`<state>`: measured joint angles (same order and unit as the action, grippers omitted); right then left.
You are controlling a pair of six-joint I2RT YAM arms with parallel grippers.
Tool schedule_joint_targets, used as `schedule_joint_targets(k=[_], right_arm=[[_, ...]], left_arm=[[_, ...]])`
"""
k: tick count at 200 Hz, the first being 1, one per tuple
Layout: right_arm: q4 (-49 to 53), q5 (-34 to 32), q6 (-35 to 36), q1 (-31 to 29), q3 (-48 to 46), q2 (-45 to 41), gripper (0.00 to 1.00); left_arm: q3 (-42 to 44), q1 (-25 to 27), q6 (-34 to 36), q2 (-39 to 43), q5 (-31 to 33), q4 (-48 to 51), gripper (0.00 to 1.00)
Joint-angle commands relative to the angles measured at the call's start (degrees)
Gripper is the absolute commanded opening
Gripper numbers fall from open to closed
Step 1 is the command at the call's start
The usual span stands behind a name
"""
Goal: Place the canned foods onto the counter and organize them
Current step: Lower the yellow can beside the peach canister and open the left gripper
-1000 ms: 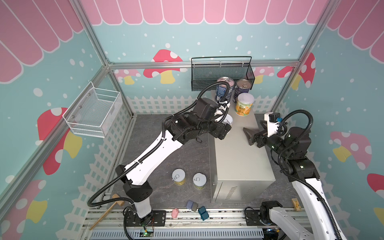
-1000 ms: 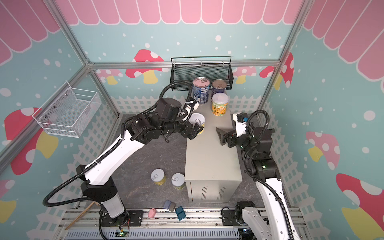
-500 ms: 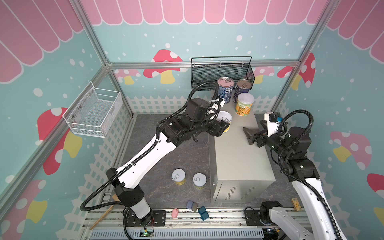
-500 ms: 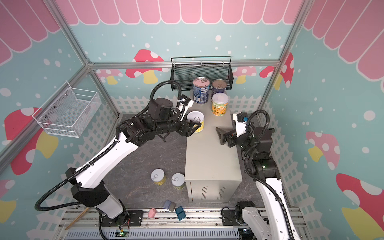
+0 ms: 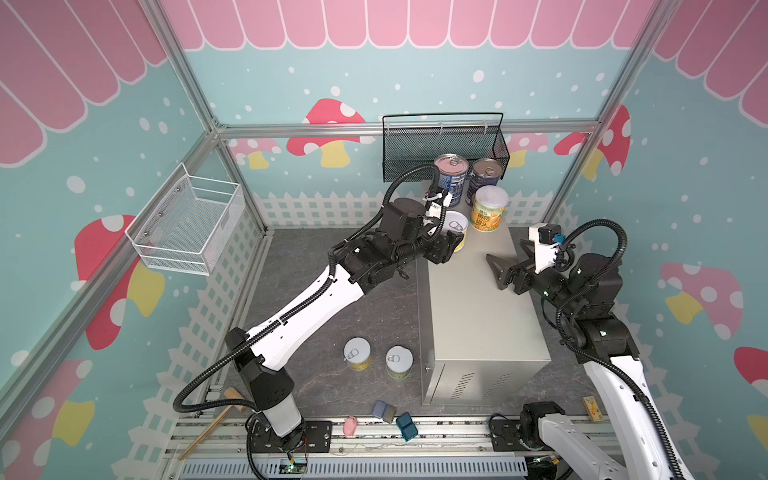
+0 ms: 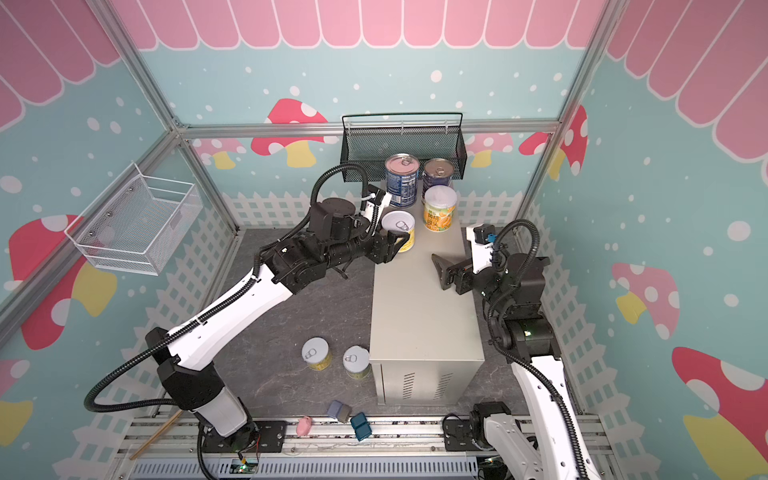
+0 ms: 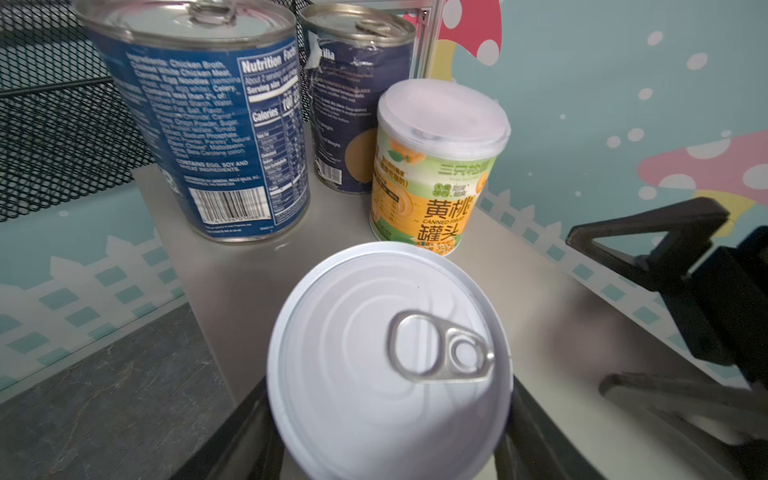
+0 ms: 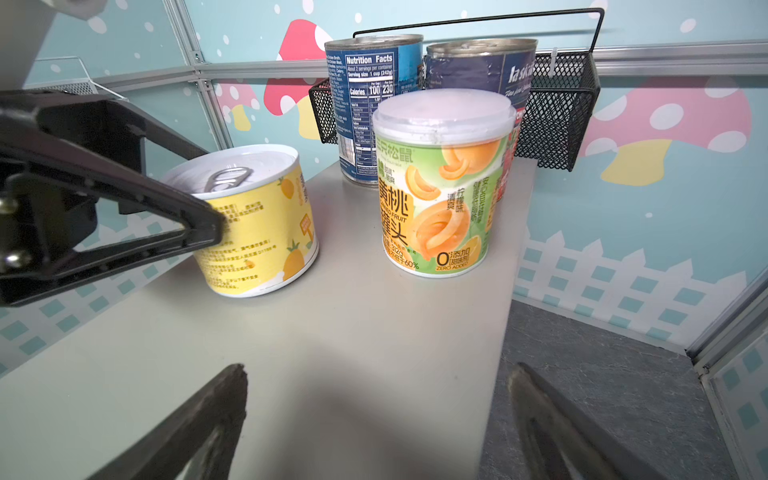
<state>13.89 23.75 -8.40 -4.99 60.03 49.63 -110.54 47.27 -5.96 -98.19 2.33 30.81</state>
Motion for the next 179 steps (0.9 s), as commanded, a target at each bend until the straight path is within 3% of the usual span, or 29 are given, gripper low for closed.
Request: schedule_joint_targets(k=[1,179], right_arm=[[-0.4,0.0,0.6,-0.4,-0.3,-0.3,1.0],[-0.4,0.0,0.9,-0.4,-0.8,-0.5,0.99]], left_arm=[[1.5,-0.2,0.2,-2.2,5.3,-1.8,0.6],[-2.7,-2.6,-0.2,-9.2,5.1,-3.8,0.62]])
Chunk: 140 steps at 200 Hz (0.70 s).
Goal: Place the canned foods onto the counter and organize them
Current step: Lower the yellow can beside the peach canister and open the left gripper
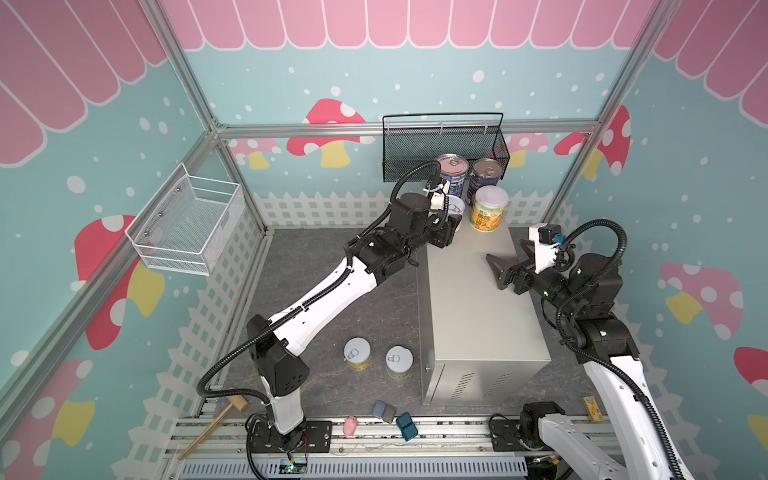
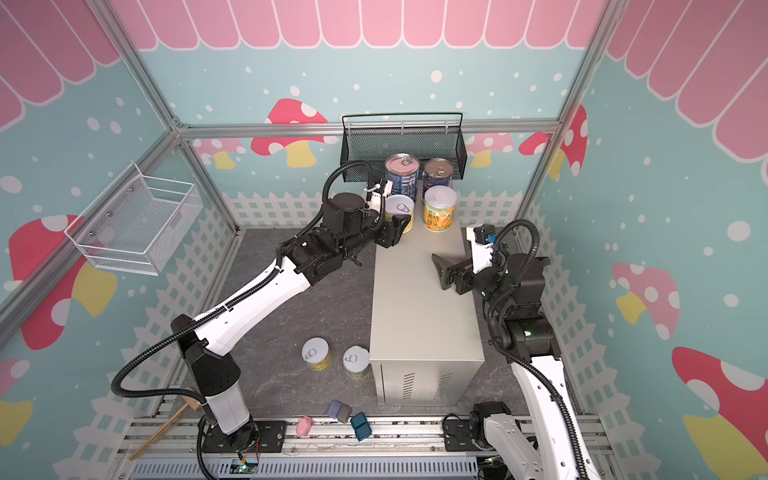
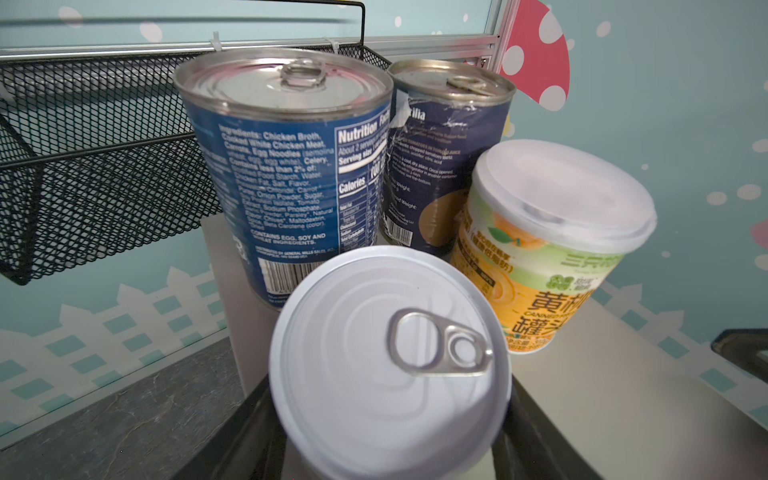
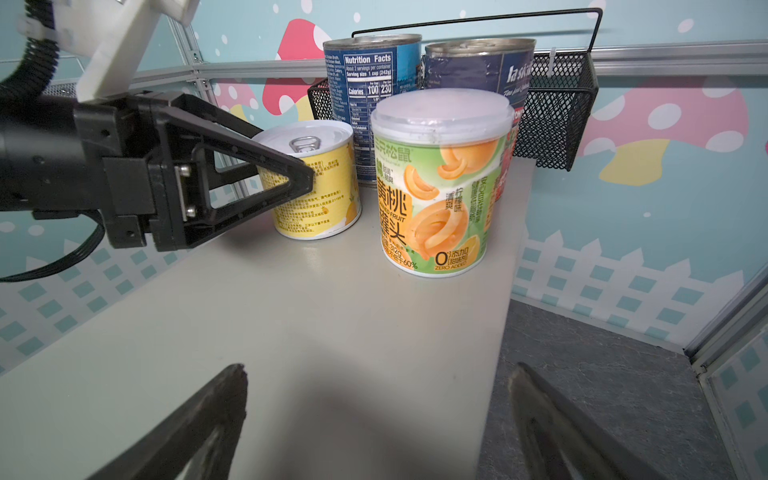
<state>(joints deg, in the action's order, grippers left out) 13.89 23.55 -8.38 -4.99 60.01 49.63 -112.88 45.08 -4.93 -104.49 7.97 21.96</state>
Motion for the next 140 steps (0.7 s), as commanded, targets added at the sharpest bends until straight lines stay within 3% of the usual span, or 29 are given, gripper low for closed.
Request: schedule_joint_targets(k=[1,102,140], right_arm=[[-0.4,0.2,0.9,-0.4,-0.8,-0.5,0.99],[-0.4,0.1,0.9,-0.4,-0.9,-0.4,1.0],[-0.4,0.0,0.9,-0.4,-1.0,-0.5,1.0]], left_arm=[[-0.4,-0.4,-1.2,-3.0,-0.6,5.0,0.62],[-1.3,-0.7,-1.5,-5.2,-0.3,5.0,0.62],[-1.0,-0.7,-1.6,-4.9,-0.3,5.0,0.69]])
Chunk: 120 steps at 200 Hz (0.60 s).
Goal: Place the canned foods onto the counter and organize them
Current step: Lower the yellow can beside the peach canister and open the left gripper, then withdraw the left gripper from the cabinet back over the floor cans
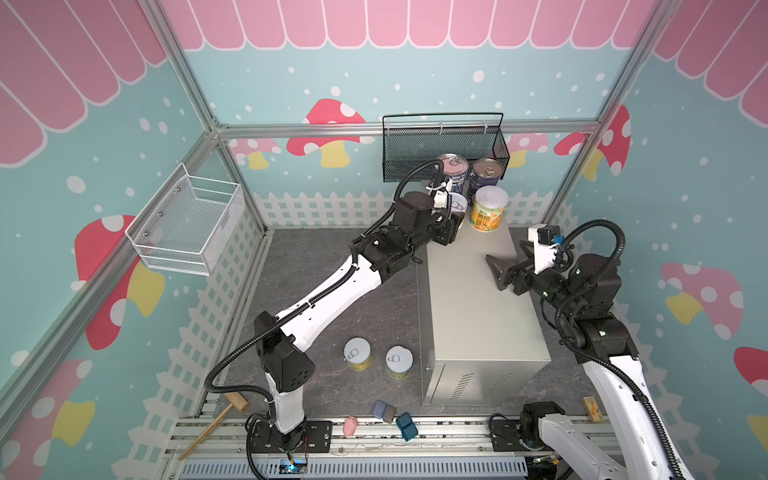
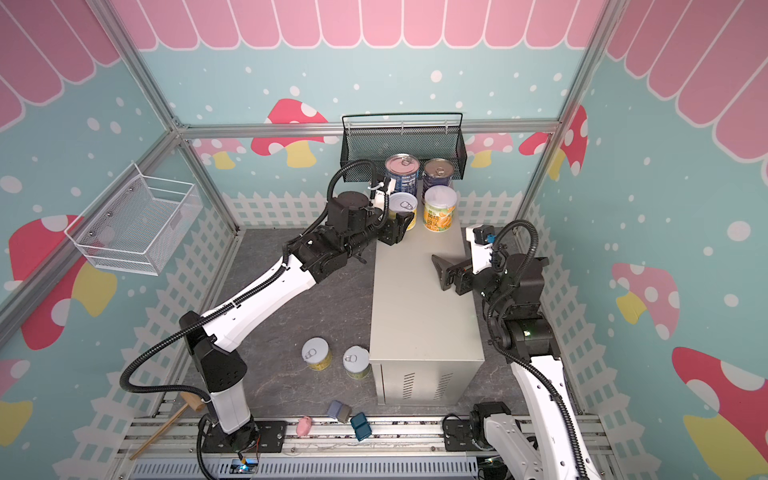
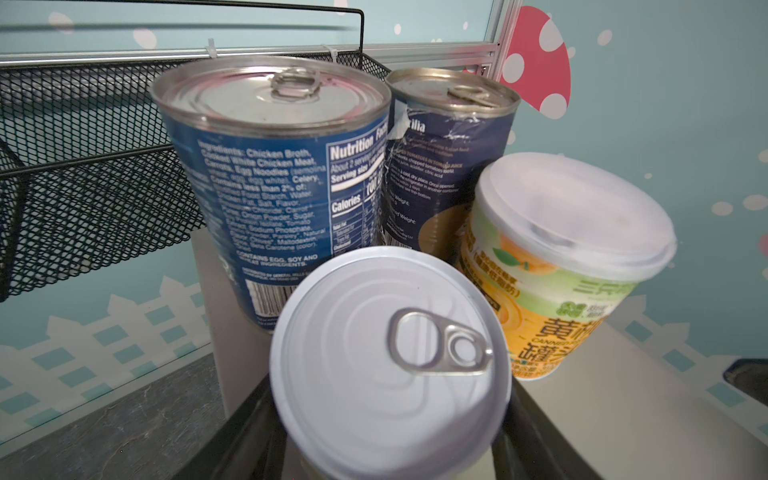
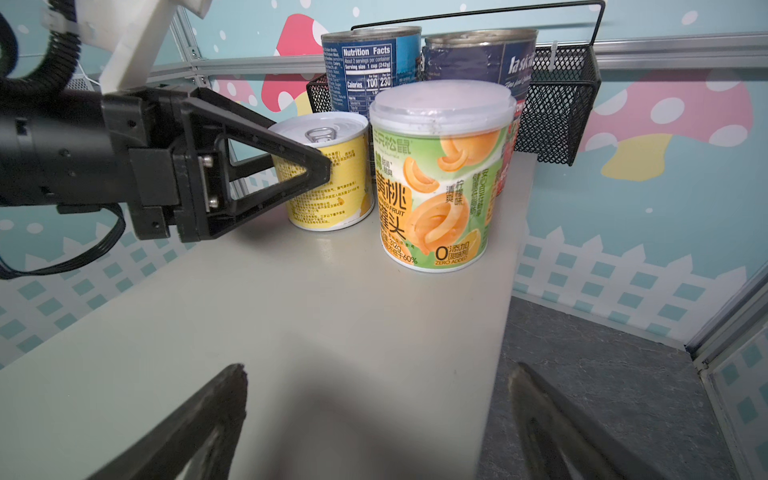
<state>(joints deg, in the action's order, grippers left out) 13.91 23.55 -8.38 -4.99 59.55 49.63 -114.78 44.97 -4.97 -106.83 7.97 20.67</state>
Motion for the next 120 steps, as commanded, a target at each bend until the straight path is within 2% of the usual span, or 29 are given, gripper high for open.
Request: schedule_joint_targets(k=[1,20,45,120], right_arm=[[-0.5,0.0,0.9,-0.4,-0.6,-0.6,1.0],[-0.6,0.1,0.9,-0.4,-0.6,-0.6,1.0],[-0.7,0.3,0.7,-0.4,-0.6,-0.6,1.0],[-0.9,0.6,0.5,-0.4,-0.7,-0.2,1.0]], left_arm=[[0.9,-0.6,-1.6,-2.5,-0.3,6.4,0.7],[0.9,-0.6,-1.8,-2.0,-1.0,6.3,0.78],[1.8,-0.6,-2.1,-0.1,-2.6,6.0,0.84],[12.6,-1.5,-2.3,11.1,-1.4,4.4,0.87]])
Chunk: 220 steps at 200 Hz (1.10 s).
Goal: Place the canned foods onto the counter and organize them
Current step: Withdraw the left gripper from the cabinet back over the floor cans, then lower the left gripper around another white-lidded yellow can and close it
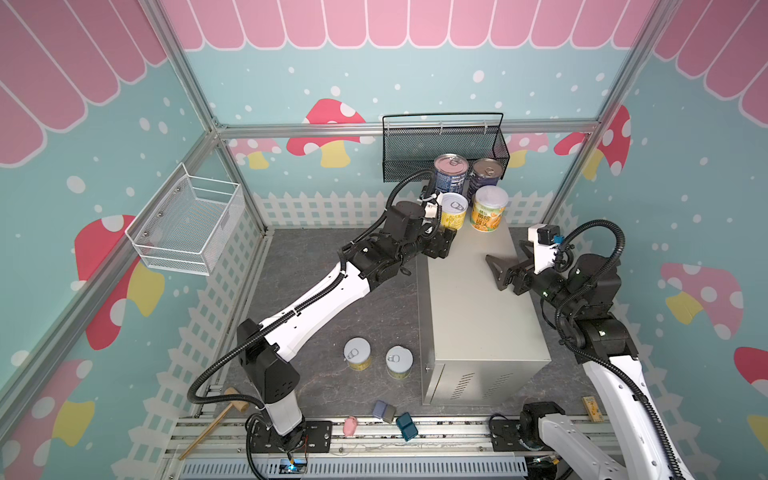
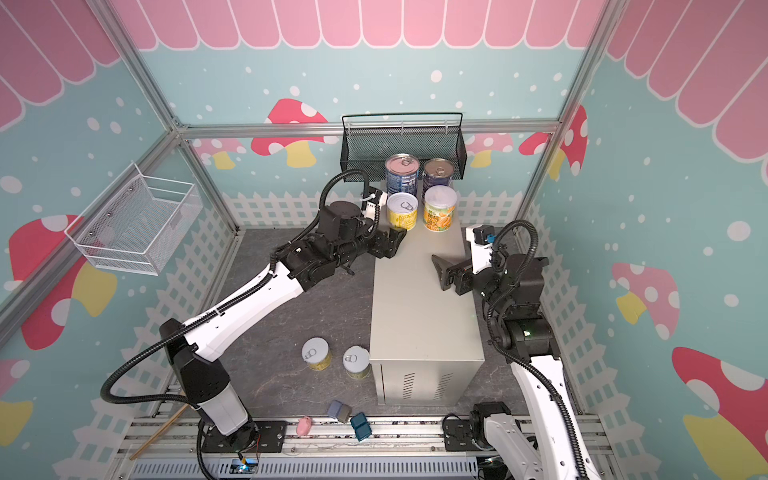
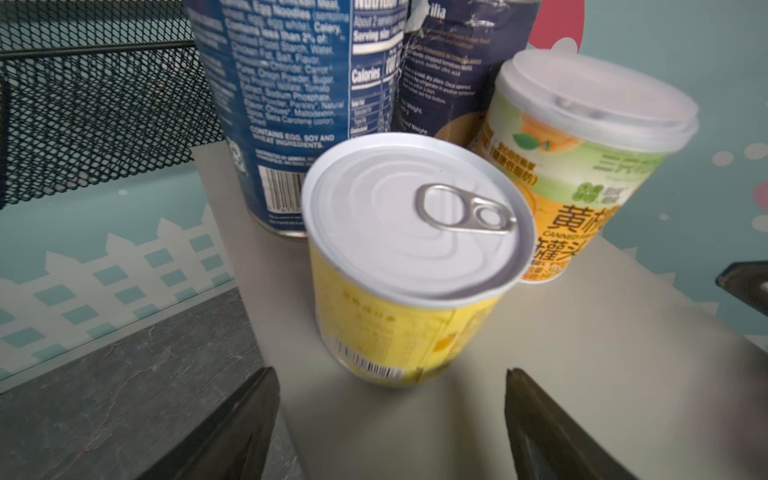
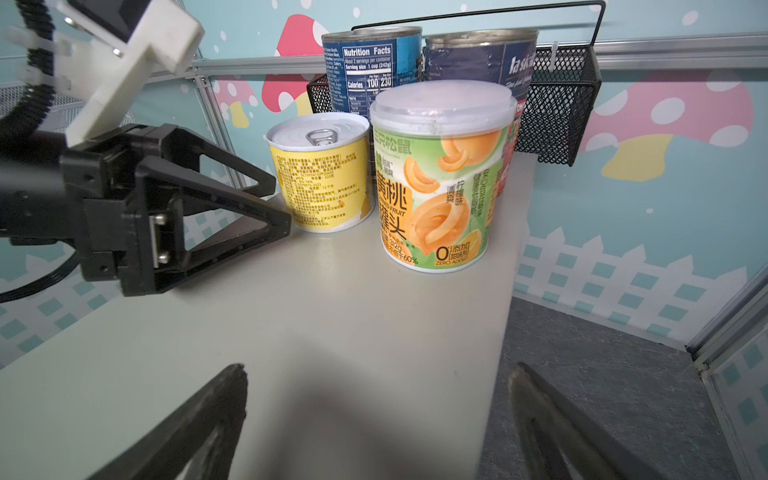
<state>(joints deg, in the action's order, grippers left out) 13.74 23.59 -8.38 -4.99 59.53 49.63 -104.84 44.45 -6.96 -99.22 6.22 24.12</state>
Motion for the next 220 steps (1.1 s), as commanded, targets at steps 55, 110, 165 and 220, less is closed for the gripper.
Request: schedule_joint_targets(k=[55,110,165,220], right_arm=[[-0.1,0.3,0.7,-0.4,-0.3,-0.4,1.0],[-0.3,-1.3,0.5,-0.4,-0.4,-0.4,1.0],[3.0,-14.3,-1.5,-0.4,3.4,1.8,1.0],[3.7,-19.3,0.2,-0.4,6.1,1.6,1.0]], left_arm=[[17.0,-4.4,-2.5,17.0,4.5,1.9,0.91],[35.5,-9.0,-11.4,32.8,8.6,12.2,0.98],[48.4,-9.4,-23.4,40.5,10.1,22.9,0.98],[57.4,-9.4,-29.6,45.1,5.6,25.2,0.99]])
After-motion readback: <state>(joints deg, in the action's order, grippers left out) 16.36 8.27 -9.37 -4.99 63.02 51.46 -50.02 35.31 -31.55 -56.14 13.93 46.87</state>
